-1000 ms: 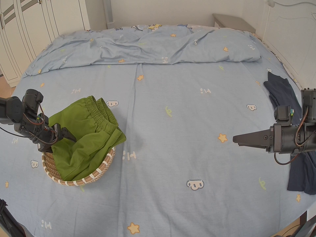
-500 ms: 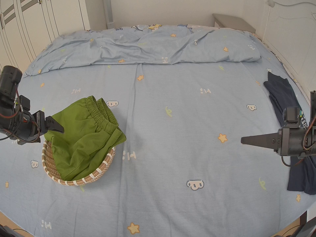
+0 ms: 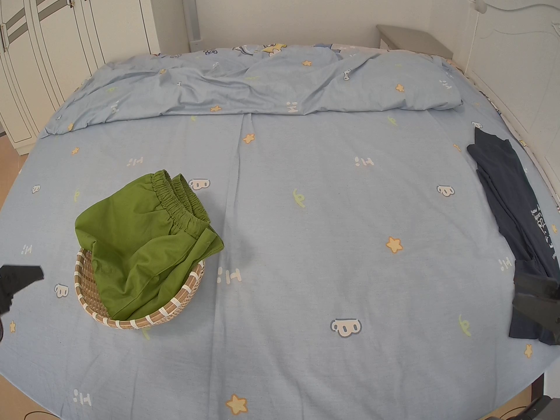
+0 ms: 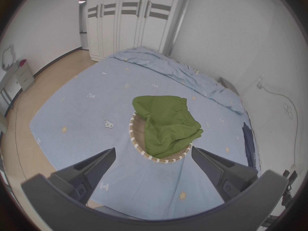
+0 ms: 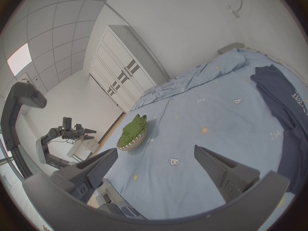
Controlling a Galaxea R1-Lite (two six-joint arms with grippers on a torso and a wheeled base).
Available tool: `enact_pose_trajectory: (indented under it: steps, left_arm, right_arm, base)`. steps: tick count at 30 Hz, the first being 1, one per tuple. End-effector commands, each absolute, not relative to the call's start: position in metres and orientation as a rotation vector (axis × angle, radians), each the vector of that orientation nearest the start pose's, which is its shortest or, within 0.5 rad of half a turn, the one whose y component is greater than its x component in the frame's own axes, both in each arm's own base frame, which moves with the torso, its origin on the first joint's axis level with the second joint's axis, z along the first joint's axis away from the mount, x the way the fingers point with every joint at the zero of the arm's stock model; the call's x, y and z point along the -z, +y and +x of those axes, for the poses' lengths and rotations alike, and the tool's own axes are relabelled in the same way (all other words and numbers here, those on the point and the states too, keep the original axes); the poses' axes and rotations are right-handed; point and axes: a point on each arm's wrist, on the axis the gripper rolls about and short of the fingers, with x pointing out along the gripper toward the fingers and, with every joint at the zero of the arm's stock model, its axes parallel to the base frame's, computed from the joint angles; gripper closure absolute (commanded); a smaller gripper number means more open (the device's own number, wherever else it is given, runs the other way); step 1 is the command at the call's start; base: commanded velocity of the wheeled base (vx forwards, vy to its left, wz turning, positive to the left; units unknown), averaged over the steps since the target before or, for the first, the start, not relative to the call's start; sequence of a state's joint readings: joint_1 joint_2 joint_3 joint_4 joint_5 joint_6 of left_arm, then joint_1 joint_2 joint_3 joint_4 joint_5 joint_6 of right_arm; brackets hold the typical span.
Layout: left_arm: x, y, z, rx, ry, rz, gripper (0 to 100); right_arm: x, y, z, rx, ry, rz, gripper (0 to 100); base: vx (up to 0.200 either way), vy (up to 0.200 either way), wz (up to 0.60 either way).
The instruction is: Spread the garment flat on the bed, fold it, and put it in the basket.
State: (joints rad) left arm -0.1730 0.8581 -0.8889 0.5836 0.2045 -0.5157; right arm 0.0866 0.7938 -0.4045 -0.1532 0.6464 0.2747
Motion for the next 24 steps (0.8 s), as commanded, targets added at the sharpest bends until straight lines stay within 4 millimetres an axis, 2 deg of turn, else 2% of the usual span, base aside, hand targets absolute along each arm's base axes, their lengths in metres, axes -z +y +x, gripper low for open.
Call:
enact_pose_trajectory:
  steps: [1,2,5,7,8,9,10,11,13,14,19,22,24]
  left_arm:
    - [-0.178,0.005,-0.036,-0.344,0.255,-0.522,0]
    - [-0.175,0.005,-0.038,-0.351,0.245,-0.523,0]
    - [-0.147,0.002,-0.052,-0.334,0.196,-0.531,0]
    - [-0.134,0.002,-0.054,-0.303,0.181,-0.534,0]
    - [-0.134,0.002,-0.054,-0.303,0.181,-0.534,0]
    - [-0.121,0.002,-0.054,-0.286,0.162,-0.526,0]
    - [-0.121,0.002,-0.054,-0.286,0.162,-0.526,0]
    - [-0.110,0.002,-0.048,-0.285,0.167,-0.495,0]
    - [-0.110,0.002,-0.048,-0.285,0.167,-0.495,0]
    - [-0.092,0.003,-0.033,-0.209,0.130,-0.334,0]
    - [-0.082,0.002,-0.022,-0.049,0.015,-0.130,0]
    - [-0.081,-0.001,-0.023,0.051,-0.030,-0.044,0]
    - [-0.080,-0.001,-0.023,0.065,-0.032,-0.005,0]
  right_arm:
    - [-0.153,0.013,-0.002,-0.634,0.172,0.280,0]
    - [-0.151,0.013,-0.004,-0.635,0.172,0.280,0]
    - [-0.142,0.013,-0.015,-0.671,0.184,0.281,0]
    - [-0.137,0.012,-0.017,-0.703,0.198,0.283,0]
    - [-0.137,0.012,-0.017,-0.703,0.198,0.283,0]
    - [-0.133,0.012,-0.020,-0.733,0.197,0.278,0]
    - [-0.133,0.012,-0.020,-0.733,0.197,0.278,0]
    - [-0.128,0.011,-0.022,-0.752,0.192,0.275,0]
    - [-0.128,0.011,-0.022,-0.752,0.192,0.275,0]
    - [-0.112,0.010,-0.030,-0.746,0.143,0.258,0]
    - [-0.106,0.012,-0.031,-0.666,0.114,0.243,0]
    - [-0.087,0.013,-0.030,-0.596,0.097,0.207,0]
    - [-0.085,0.013,-0.030,-0.572,0.071,0.149,0]
  base:
    - [0.000,0.000,0.00]
    - [0.000,0.000,0.00]
    - [0.000,0.000,0.00]
    - [0.000,0.000,0.00]
    - [0.000,0.000,0.00]
    - [0.000,0.000,0.00]
    - [0.000,0.000,0.00]
    - [0.000,0.000,0.00]
    - [0.000,0.000,0.00]
    - [0.000,0.000,0.00]
    - [0.000,0.000,0.00]
    - [0.000,0.000,0.00]
    - [0.000,0.000,0.00]
